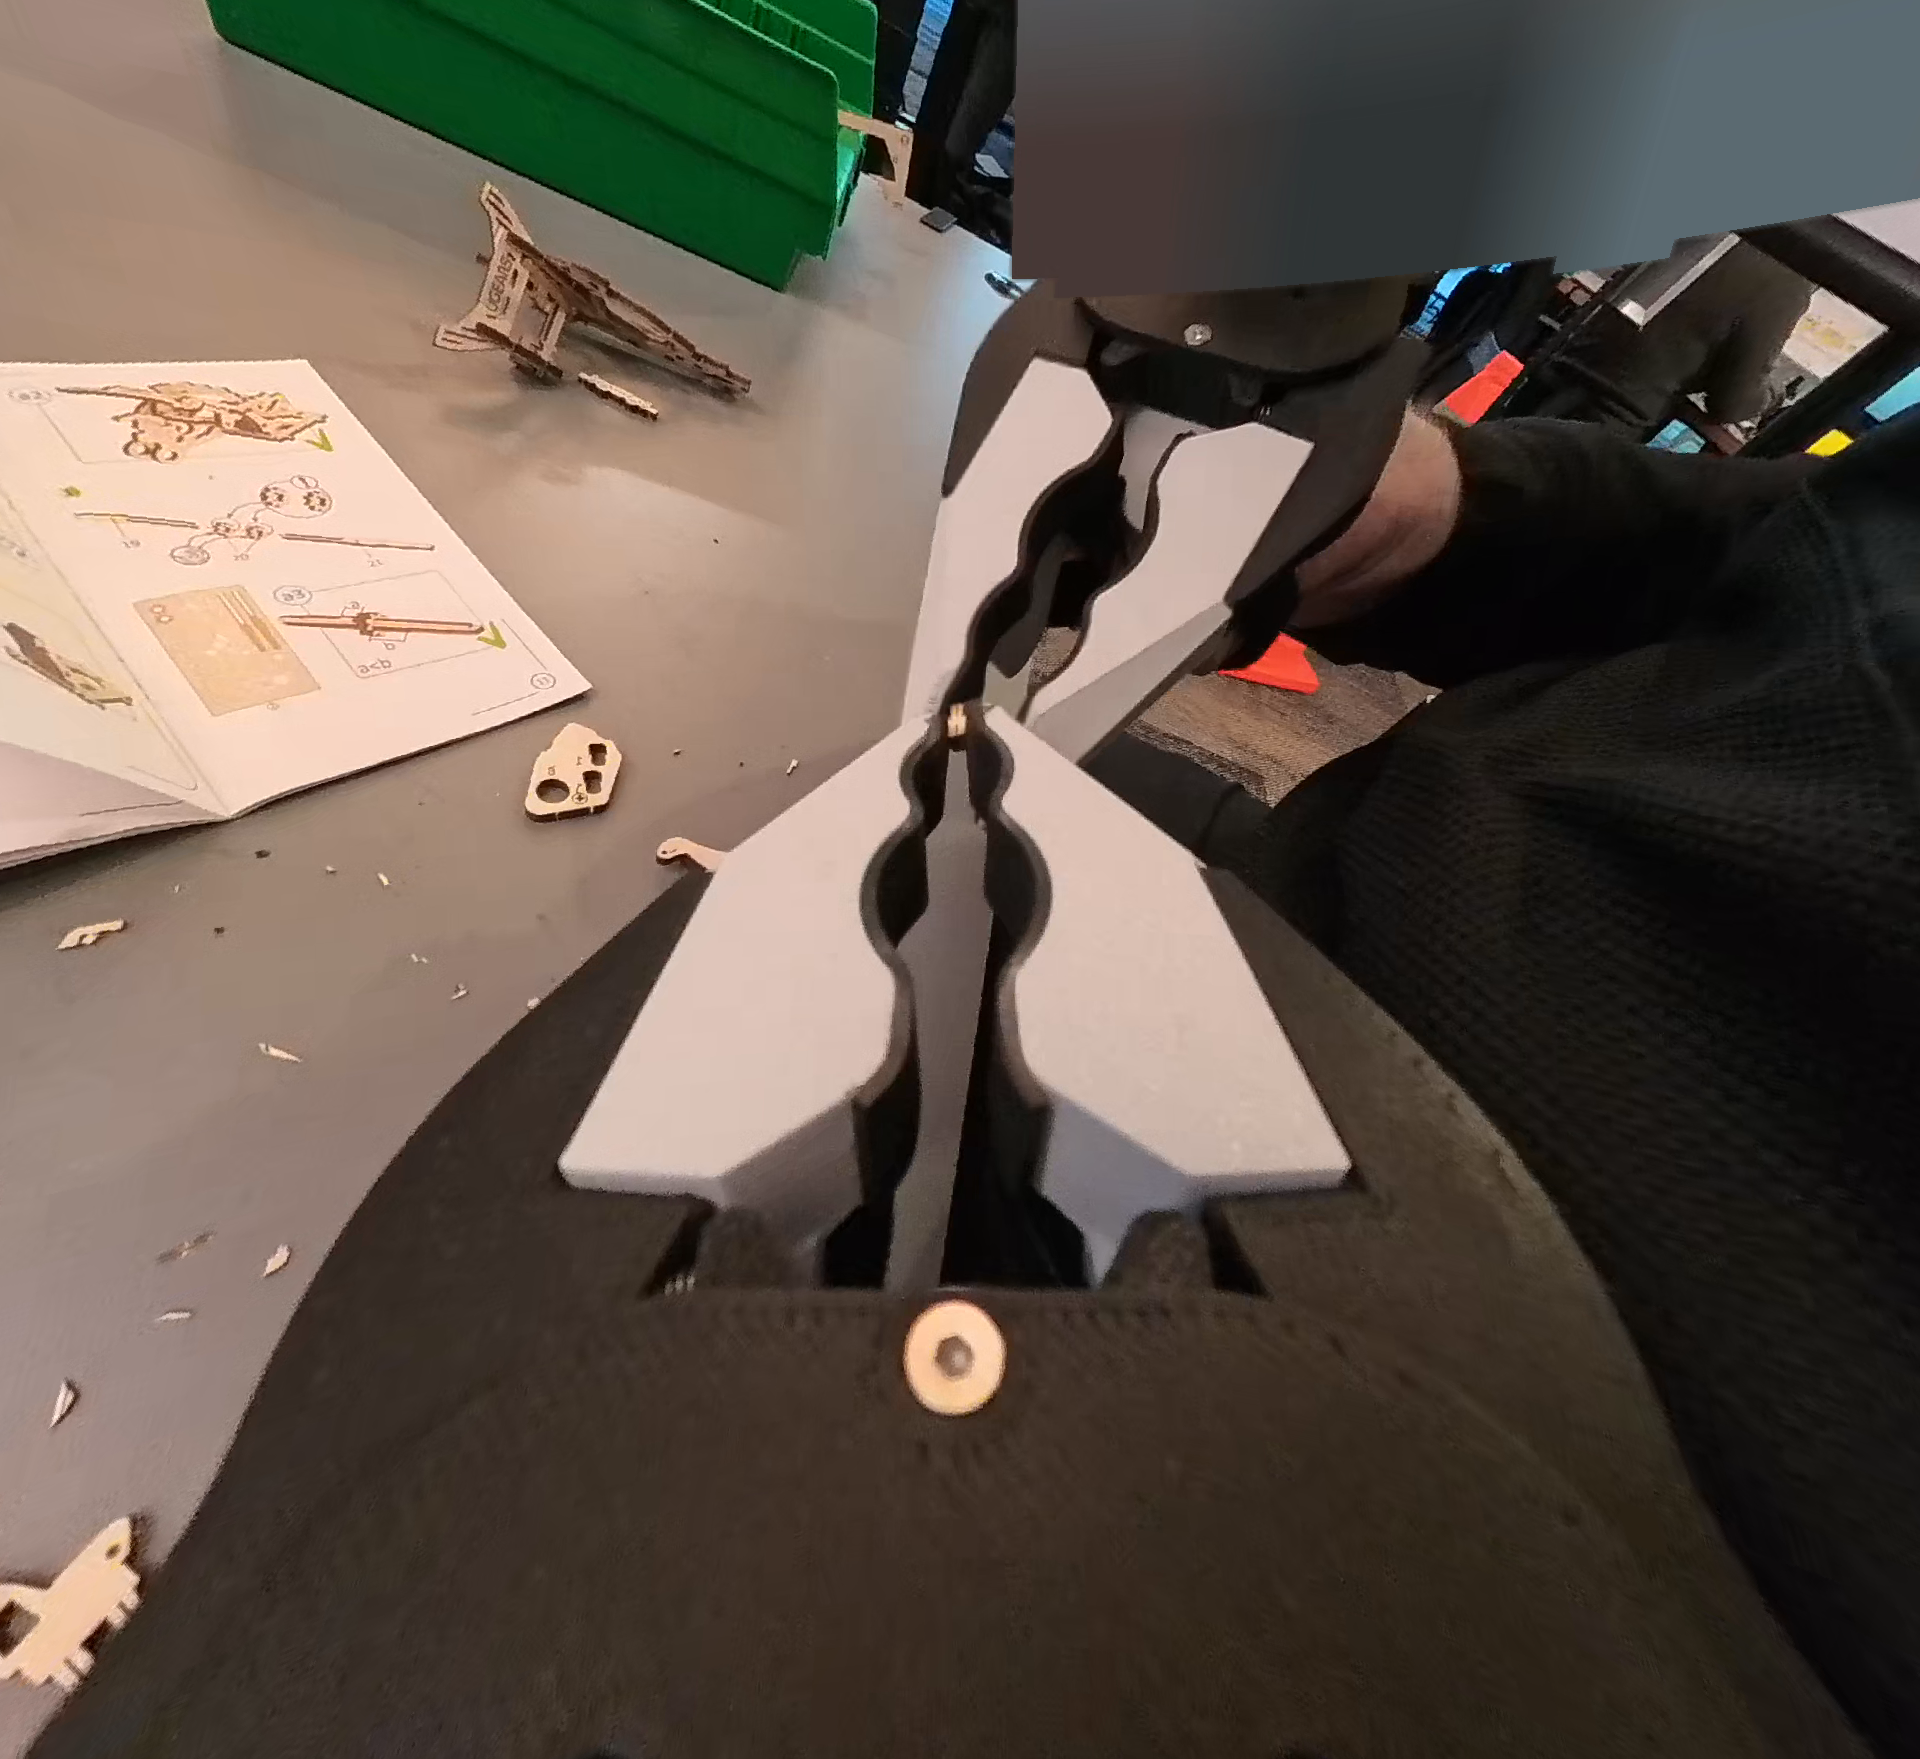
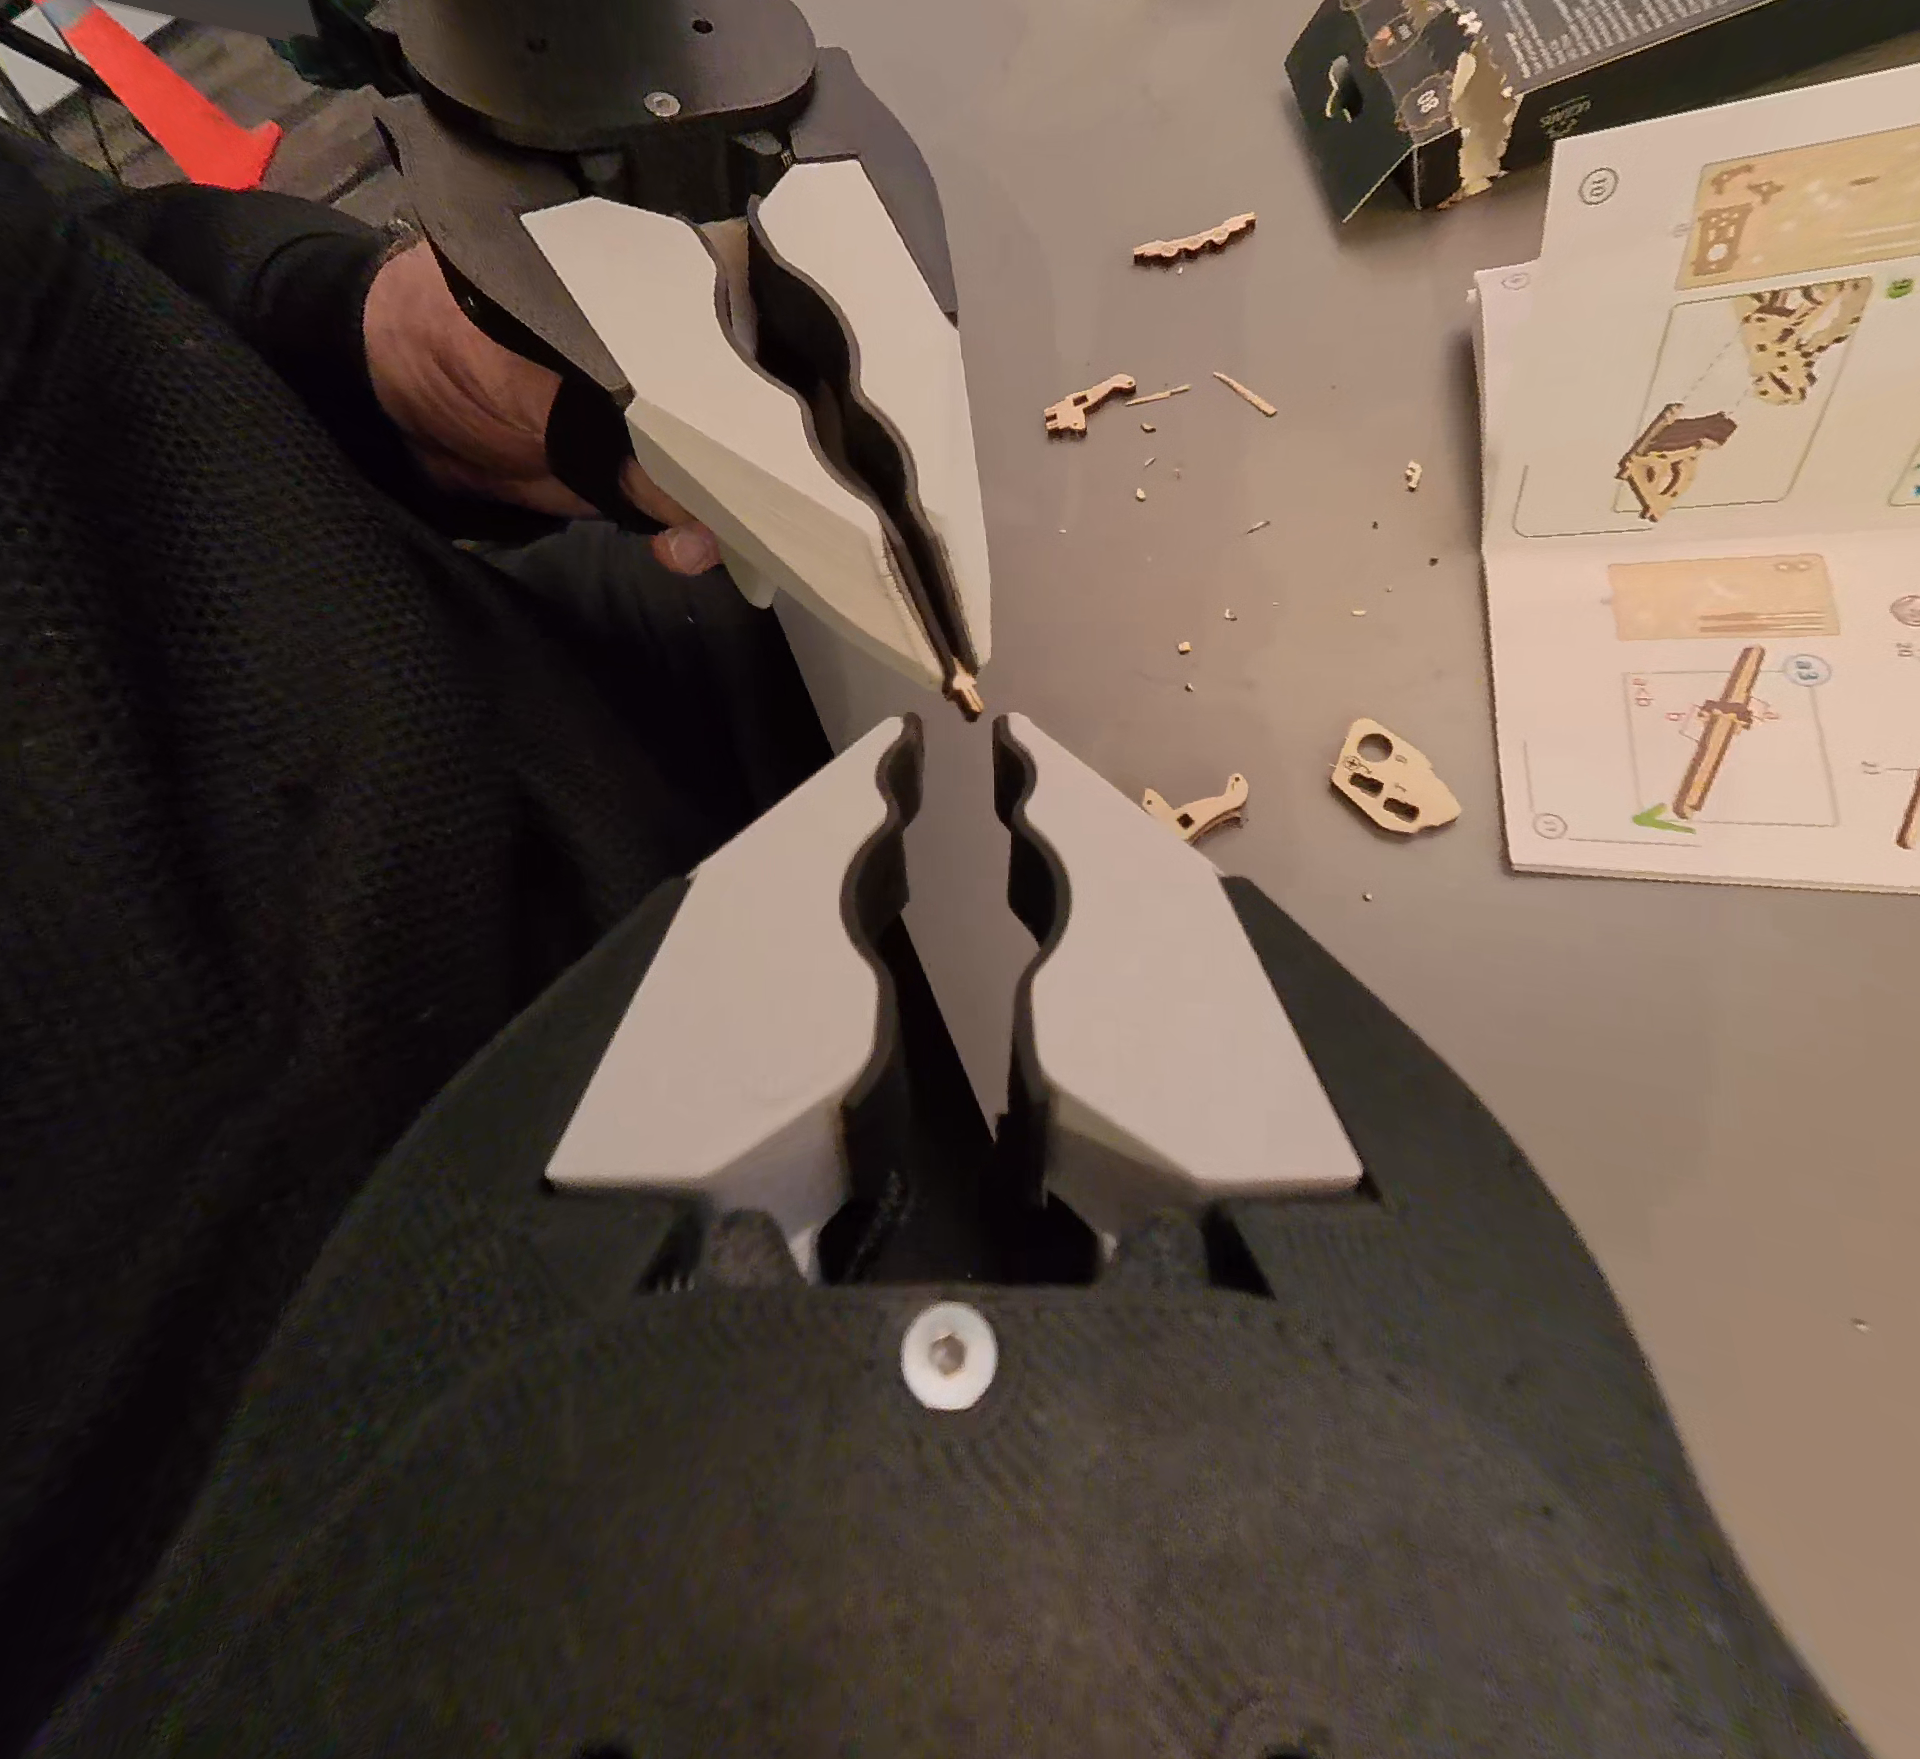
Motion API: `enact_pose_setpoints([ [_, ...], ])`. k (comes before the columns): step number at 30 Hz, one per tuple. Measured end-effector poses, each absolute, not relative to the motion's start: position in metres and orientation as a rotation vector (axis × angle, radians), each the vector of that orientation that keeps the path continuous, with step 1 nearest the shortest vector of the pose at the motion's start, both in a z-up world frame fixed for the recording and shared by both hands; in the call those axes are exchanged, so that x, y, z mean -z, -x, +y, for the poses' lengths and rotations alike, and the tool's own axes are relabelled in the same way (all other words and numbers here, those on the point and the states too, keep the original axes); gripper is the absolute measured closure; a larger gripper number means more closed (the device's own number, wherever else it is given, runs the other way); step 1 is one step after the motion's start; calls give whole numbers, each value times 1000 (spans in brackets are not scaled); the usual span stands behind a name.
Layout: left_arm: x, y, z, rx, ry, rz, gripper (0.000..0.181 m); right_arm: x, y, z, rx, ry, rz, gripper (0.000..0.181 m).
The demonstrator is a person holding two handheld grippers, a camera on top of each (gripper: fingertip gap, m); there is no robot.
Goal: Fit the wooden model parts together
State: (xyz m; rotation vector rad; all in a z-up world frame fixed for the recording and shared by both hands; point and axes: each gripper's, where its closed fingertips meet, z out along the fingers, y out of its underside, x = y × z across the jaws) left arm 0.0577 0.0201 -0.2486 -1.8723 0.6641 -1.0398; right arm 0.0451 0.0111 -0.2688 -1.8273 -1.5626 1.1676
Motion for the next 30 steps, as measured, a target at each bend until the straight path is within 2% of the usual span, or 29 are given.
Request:
enact_pose_setpoints([
  [21,229,-66,8,1308,1758,648,181,244,-49,-3,-1471,1712,-1501,180],
  [30,229,-68,8,1345,1745,638,181,243,-50,-2,-1451,1708,-1511,181],
])
